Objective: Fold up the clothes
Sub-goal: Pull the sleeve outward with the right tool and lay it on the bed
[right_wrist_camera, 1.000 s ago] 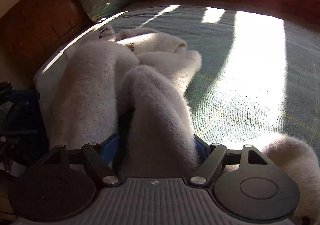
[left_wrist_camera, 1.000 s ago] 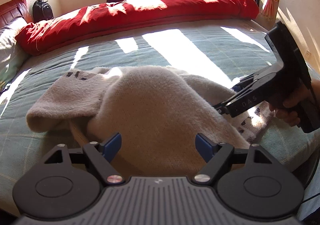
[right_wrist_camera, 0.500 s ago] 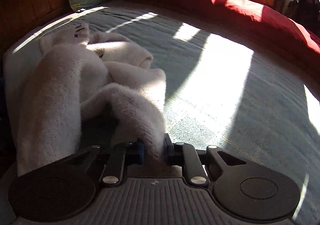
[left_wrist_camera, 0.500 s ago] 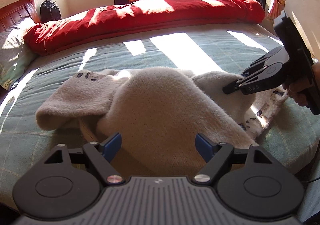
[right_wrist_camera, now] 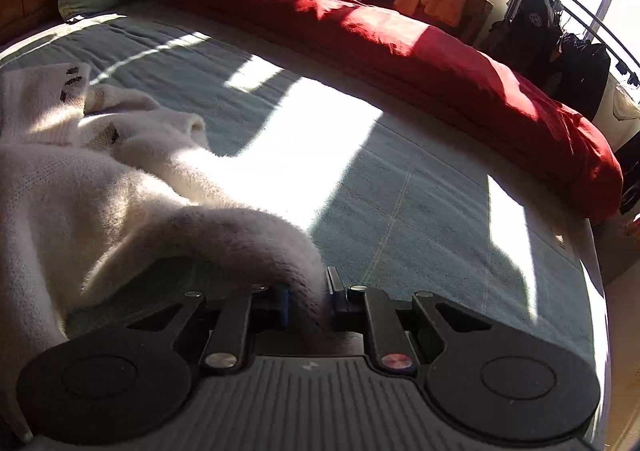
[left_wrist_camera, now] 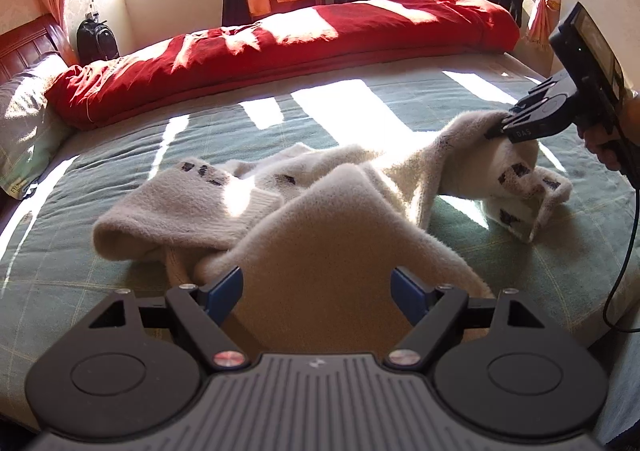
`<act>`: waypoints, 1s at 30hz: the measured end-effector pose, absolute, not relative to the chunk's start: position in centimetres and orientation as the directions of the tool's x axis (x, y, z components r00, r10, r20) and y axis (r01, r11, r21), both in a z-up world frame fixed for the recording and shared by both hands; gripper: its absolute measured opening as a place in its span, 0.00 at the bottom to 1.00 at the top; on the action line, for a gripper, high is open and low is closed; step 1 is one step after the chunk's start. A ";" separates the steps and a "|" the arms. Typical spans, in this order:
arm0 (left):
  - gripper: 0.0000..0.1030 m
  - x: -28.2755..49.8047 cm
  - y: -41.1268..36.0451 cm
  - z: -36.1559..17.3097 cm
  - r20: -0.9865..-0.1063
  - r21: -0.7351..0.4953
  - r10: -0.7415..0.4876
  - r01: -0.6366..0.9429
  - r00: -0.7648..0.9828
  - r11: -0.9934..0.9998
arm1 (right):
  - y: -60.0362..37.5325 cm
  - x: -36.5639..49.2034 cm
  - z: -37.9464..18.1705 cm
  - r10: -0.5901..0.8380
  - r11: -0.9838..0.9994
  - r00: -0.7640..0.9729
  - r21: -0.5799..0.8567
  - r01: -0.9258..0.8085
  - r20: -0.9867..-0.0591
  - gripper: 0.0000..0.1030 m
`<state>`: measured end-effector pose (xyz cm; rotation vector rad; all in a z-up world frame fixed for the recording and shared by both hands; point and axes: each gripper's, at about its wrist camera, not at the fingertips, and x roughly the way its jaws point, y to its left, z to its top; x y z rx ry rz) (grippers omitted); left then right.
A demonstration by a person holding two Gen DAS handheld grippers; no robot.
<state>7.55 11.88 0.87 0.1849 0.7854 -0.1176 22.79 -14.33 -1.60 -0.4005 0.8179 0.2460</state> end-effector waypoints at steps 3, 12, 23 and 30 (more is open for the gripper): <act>0.79 7.6 11.8 1.0 -0.711 0.123 -0.036 0.175 0.702 0.977 | -16.4 23.3 -1.1 0.005 0.907 0.680 -0.283 -0.312 -0.733 0.18; 0.79 7.8 10.8 0.8 -0.716 0.125 -0.053 0.203 0.696 0.971 | -21.6 25.4 0.5 -0.181 0.913 0.728 -0.389 -0.126 -0.661 0.18; 0.79 8.1 9.9 0.3 -0.727 0.132 -0.064 0.231 0.684 0.964 | -26.7 28.3 -0.4 -0.414 0.856 0.707 -0.510 0.088 -0.574 0.19; 0.79 8.4 9.3 0.0 -0.738 0.135 -0.076 0.257 0.671 0.957 | -30.5 29.5 -1.6 -0.461 0.863 0.646 -0.477 0.167 -0.609 0.19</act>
